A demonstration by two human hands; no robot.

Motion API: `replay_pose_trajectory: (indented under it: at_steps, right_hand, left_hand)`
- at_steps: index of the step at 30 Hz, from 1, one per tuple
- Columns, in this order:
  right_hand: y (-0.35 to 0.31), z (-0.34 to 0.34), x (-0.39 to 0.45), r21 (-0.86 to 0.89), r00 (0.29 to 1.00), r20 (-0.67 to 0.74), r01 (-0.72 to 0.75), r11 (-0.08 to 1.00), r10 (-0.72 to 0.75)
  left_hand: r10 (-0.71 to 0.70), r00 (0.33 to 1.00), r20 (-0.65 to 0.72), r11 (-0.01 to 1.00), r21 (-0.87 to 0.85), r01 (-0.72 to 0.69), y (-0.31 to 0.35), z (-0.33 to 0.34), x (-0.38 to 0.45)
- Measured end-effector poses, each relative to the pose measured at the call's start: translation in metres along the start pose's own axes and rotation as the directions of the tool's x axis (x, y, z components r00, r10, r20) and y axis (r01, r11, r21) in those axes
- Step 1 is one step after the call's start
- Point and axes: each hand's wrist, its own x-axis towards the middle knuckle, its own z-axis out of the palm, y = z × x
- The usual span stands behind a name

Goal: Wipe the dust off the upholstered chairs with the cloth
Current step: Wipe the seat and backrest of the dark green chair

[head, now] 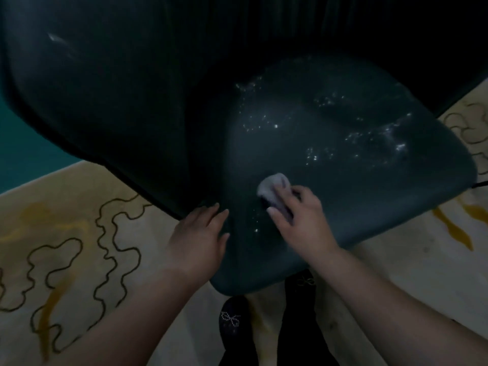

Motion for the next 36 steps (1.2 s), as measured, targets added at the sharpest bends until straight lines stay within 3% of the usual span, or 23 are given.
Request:
replay_pose_trajectory:
  at_steps: [2, 3, 7, 13, 16, 18, 22, 25, 30, 32, 36]
  right_hand:
    - [0.011, 0.019, 0.001, -0.220, 0.994, 0.000, 0.103, 0.970, -0.106]
    - [0.016, 0.024, 0.002, -0.242, 0.989, -0.031, 0.130, 0.961, -0.142]
    - [0.023, 0.038, 0.009, -0.171, 0.955, -0.064, 0.276, 0.946, -0.290]
    - [0.011, 0.046, 0.017, -0.048, 0.925, -0.210, 0.313, 0.949, -0.316]
    - [0.010, 0.059, -0.006, -0.135, 0.886, -0.092, 0.442, 0.887, -0.455]
    - [0.011, 0.067, -0.015, -0.158, 0.890, -0.029, 0.446, 0.881, -0.456]
    - [0.022, 0.067, 0.002, -0.203, 0.859, -0.136, 0.464, 0.862, -0.494]
    - [0.029, 0.064, 0.012, -0.146, 0.883, -0.217, 0.393, 0.908, -0.417]
    - [0.026, 0.068, 0.002, -0.163, 0.815, -0.040, 0.566, 0.808, -0.578]
    - [0.036, 0.054, 0.024, -0.202, 0.833, -0.091, 0.521, 0.829, -0.546]
    - [0.042, 0.036, 0.052, -0.135, 0.900, -0.277, 0.309, 0.942, -0.335]
  left_hand:
    - [0.012, 1.000, -0.009, 1.000, -0.017, -0.012, -0.006, 0.017, 0.010]
    - [0.013, 1.000, -0.027, 0.999, -0.031, -0.014, -0.007, 0.022, 0.014]
    - [-0.003, 0.993, -0.115, 0.992, -0.123, -0.011, -0.006, 0.033, 0.026]
    - [-0.012, 0.991, -0.135, 0.986, -0.164, -0.011, -0.010, 0.042, 0.032]
    - [-0.025, 0.991, -0.134, 0.980, -0.199, -0.002, -0.012, 0.044, 0.032]
    - [-0.028, 0.990, -0.136, 0.977, -0.215, -0.002, -0.013, 0.046, 0.032]
    - [-0.057, 0.988, -0.142, 0.974, -0.226, 0.024, -0.010, 0.049, 0.033]
    - [-0.072, 0.984, -0.165, 0.971, -0.239, 0.031, -0.008, 0.048, 0.035]
    - [-0.113, 0.977, -0.181, 0.952, -0.303, 0.054, -0.001, 0.042, 0.046]
    - [-0.109, 0.978, -0.179, 0.955, -0.290, 0.053, 0.002, 0.041, 0.050]
    - [-0.115, 0.979, -0.170, 0.957, -0.284, 0.063, 0.006, 0.040, 0.056]
